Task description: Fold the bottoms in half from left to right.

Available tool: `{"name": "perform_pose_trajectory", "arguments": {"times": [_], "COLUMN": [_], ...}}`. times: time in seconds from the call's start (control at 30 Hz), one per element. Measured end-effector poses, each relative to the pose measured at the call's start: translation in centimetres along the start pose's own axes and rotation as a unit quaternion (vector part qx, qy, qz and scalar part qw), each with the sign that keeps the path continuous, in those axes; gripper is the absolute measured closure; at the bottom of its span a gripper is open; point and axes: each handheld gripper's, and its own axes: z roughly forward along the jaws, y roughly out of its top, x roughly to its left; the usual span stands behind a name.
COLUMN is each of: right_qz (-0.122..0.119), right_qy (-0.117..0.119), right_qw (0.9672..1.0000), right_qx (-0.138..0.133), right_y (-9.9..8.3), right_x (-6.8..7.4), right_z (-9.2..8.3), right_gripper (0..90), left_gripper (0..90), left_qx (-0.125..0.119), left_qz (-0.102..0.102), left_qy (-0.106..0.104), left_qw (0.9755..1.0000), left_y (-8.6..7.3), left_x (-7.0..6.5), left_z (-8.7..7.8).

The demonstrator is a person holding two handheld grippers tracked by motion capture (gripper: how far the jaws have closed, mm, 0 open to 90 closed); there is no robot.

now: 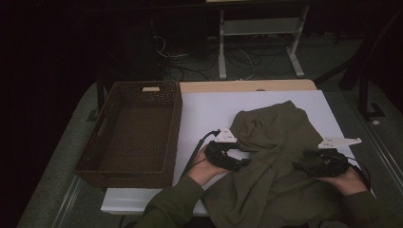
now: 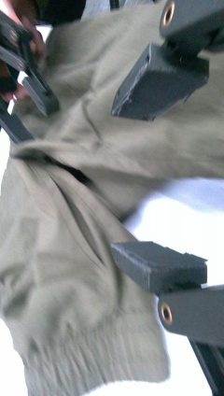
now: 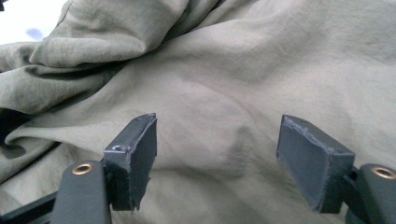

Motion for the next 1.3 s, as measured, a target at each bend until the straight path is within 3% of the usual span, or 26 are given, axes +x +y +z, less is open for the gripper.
{"name": "perform_pose_trajectory", "arguments": {"times": [0.33,0.6,1.0,1.3], "right_qz": [-0.003,-0.005,-0.021,-0.057], "right_qy": [-0.007,-0.001,0.025,0.056], "right_qw": [1.0000,0.9998,0.9984,0.9959], "right_qx": [-0.005,-0.019,-0.046,-0.042], "right_y": [0.5,1.6,5.7,9.0], "right_x": [0.2,-0.1,0.8,2.6], "right_z": [-0.1,-0.3,0.1,2.1], "right_gripper": [28.6,30.2,33.5,39.8], "left_gripper": [13.4,8.4,6.9,10.4], "left_qx": [-0.007,-0.009,-0.013,0.001], "left_qz": [-0.038,-0.062,-0.052,-0.054], "left_qy": [0.033,0.058,0.067,0.077], "left_qw": [0.9987,0.9963,0.9963,0.9956], "left_y": [-3.2,-4.3,-4.6,-4.7], "left_x": [0.6,1.0,0.8,0.7], "left_z": [-1.6,-2.6,-2.9,-3.2]}}
